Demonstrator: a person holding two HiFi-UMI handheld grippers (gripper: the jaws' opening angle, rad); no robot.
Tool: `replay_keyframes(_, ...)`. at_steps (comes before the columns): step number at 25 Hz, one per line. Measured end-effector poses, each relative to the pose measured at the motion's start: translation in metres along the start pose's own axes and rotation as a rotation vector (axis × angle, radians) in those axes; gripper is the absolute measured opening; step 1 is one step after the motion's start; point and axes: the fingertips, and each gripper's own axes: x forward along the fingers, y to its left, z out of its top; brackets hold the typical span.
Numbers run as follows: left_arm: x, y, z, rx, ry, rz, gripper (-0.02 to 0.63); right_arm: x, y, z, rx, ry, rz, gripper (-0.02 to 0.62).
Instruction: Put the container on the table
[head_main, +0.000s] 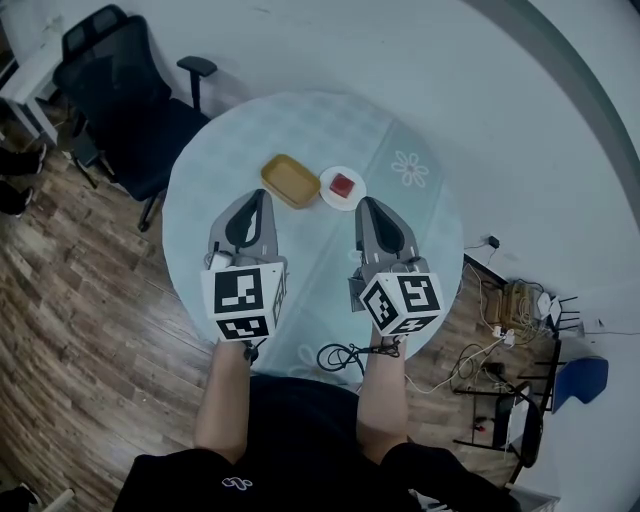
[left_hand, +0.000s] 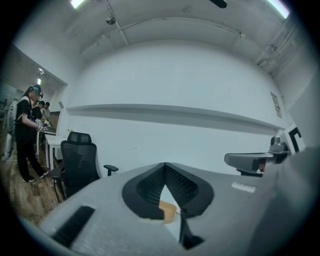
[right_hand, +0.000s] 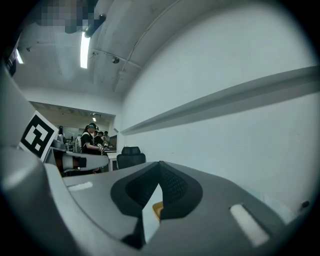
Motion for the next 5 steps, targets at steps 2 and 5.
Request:
replay_keyframes(2,0.0007,0.0014,-0.0006,0.000,0.003,-0.004,0.002,0.0017,0.0018,-0.0014,-0.001,0.004,-0.001,0.009)
replay_keyframes(5,0.0014,0.0055,-0.0021,-0.001,0.008,-0.006,0.002,0.0051,0.0054,-0.0040,-0.002,0.011,-0.003,0.009)
